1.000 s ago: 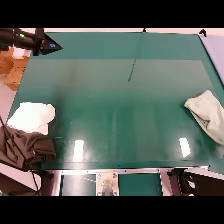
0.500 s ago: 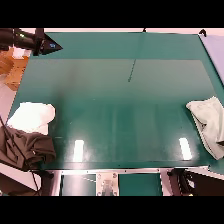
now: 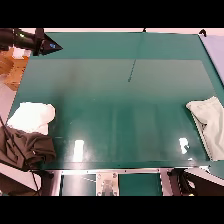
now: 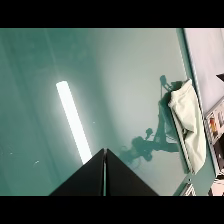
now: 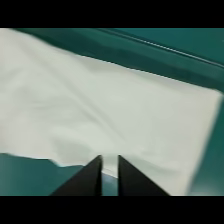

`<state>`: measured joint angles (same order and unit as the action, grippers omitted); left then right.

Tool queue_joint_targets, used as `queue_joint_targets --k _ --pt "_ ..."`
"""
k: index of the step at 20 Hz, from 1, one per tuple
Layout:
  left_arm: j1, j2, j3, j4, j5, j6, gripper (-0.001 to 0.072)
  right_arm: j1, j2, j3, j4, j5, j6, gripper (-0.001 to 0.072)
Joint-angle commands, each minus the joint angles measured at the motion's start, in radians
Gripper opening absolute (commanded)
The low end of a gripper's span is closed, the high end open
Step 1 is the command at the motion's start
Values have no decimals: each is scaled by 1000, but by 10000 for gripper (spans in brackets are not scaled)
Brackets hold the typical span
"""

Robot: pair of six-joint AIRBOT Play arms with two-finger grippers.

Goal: Fold the shirts.

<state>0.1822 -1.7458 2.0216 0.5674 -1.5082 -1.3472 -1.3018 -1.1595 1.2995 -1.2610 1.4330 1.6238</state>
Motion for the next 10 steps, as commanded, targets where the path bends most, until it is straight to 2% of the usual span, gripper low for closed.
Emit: queue_joint_targets --k 1,5,8,10 --pt "0 14 -3 7 -13 13 21 183 26 92 132 -50 -6 39" --pt "-29 131 -64 85 -47 -26 21 528 36 75 135 -72 -48 18" --pt "-124 322 -274 247 32 -33 21 789 93 -31 135 -95 -66 18" --pt "-187 460 -474 253 101 -32 21 946 170 -177 135 -154 -71 18"
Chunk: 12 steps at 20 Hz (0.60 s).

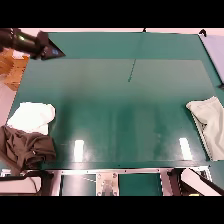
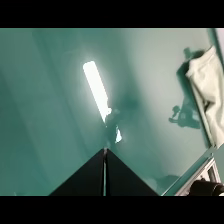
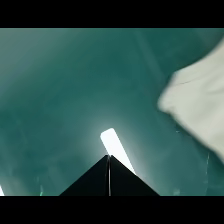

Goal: Fold the shirts.

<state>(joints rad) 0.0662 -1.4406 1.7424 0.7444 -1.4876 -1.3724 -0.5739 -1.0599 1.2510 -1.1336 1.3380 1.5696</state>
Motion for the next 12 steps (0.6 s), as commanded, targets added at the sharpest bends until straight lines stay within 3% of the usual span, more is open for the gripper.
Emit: queue_joint_targets --k 1,6,12 --pt "-102 220 -303 76 113 -8 22 282 111 -206 8 -80 -19 18" --pt "-196 411 -650 73 204 -38 22 505 247 -426 8 -164 -11 21" --pt "-196 418 -666 79 232 -42 24 566 246 -426 8 -153 -8 25"
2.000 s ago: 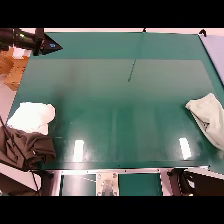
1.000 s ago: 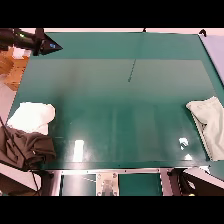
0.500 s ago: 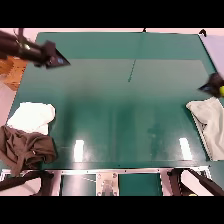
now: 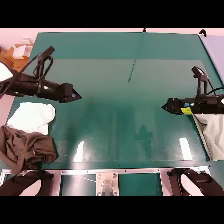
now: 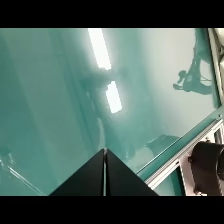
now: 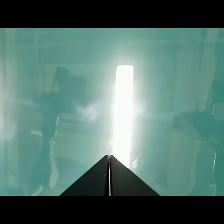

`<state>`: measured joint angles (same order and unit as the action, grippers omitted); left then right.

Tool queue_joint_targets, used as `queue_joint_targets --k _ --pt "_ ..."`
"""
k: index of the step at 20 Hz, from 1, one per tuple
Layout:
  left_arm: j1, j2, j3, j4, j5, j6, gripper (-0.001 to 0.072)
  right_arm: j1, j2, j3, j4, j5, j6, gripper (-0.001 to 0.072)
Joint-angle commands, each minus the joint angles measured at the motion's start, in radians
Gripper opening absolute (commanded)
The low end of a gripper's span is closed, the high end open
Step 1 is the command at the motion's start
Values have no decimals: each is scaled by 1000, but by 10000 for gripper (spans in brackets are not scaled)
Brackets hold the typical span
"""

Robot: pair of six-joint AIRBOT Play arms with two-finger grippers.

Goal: Fold the shirts.

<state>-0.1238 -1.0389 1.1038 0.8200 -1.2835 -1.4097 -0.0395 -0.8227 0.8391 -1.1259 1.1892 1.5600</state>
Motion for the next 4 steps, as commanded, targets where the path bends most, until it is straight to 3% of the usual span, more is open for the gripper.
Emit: queue_joint_targets --k 1,4 --pt "-6 16 -28 3 28 -4 24 32 9 -14 0 -4 2 25" --pt "-6 16 -28 3 27 -5 25 32 9 -14 0 -4 2 25"
